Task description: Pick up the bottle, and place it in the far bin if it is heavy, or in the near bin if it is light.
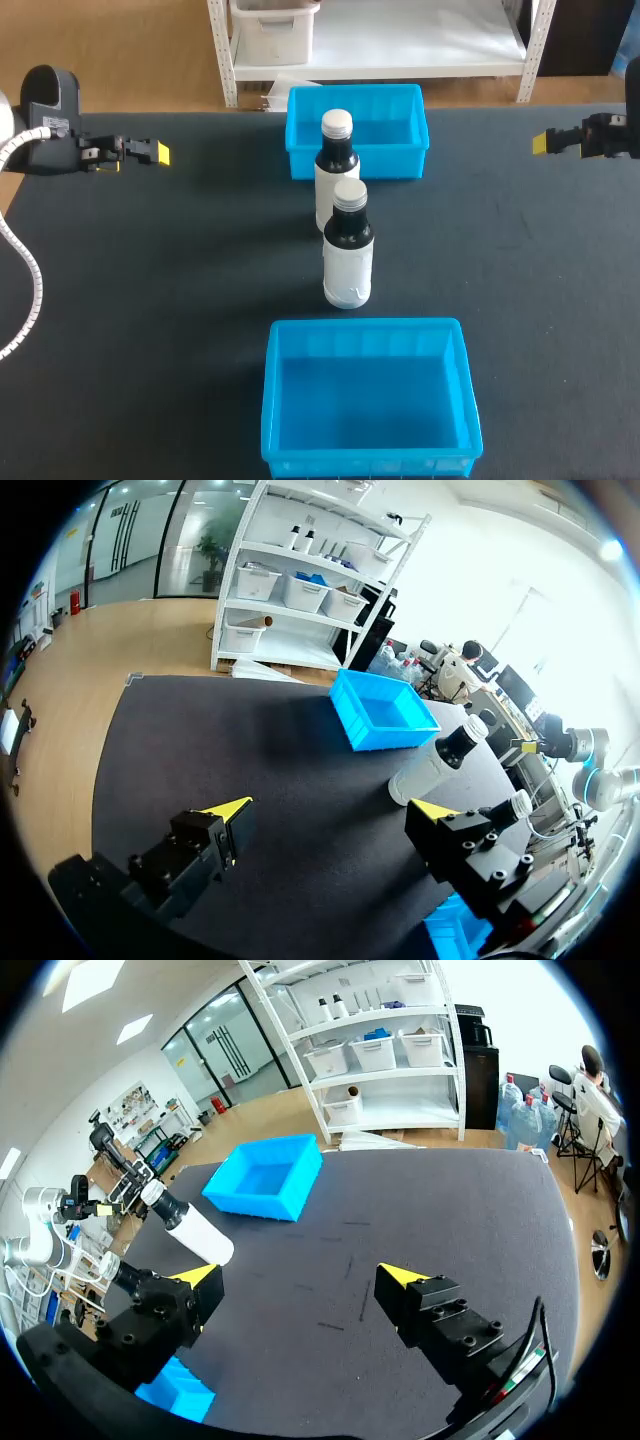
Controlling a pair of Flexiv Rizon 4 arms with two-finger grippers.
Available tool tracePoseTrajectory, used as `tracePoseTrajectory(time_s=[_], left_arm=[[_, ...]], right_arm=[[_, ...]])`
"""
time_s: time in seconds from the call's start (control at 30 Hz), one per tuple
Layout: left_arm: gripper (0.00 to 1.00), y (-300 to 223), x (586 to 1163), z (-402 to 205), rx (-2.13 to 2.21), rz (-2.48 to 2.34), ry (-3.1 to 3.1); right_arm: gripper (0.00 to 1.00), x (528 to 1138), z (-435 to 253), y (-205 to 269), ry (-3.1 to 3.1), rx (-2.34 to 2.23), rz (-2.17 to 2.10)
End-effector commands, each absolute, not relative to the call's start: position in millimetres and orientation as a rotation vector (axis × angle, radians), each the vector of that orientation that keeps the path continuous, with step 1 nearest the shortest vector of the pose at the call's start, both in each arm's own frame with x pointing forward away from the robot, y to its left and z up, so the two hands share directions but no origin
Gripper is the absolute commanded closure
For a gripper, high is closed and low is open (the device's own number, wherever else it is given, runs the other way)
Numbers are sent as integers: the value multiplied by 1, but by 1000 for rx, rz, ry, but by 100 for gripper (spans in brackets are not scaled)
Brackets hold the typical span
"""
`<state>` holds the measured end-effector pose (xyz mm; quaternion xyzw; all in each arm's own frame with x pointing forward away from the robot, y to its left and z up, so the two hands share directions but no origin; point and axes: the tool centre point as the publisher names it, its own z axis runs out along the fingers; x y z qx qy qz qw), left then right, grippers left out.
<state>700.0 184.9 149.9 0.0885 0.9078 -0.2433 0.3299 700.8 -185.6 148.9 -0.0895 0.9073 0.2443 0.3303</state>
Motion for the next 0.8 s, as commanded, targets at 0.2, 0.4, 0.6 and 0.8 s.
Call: tracePoseTrajectory(time_s=[0.2,0.4,0.6,0.8], left_arm=[[0,185,700,150,231,-636,2374],[0,185,700,150,231,-636,2374],[0,185,700,150,231,-636,2374],[0,185,700,150,231,-636,2374]], right_arm=[[0,700,150,-185,2373,-231,634],[0,700,150,-185,2373,-231,634],[0,698,151,-183,2339,-508,692],[0,677,157,-181,2151,-1368,809]])
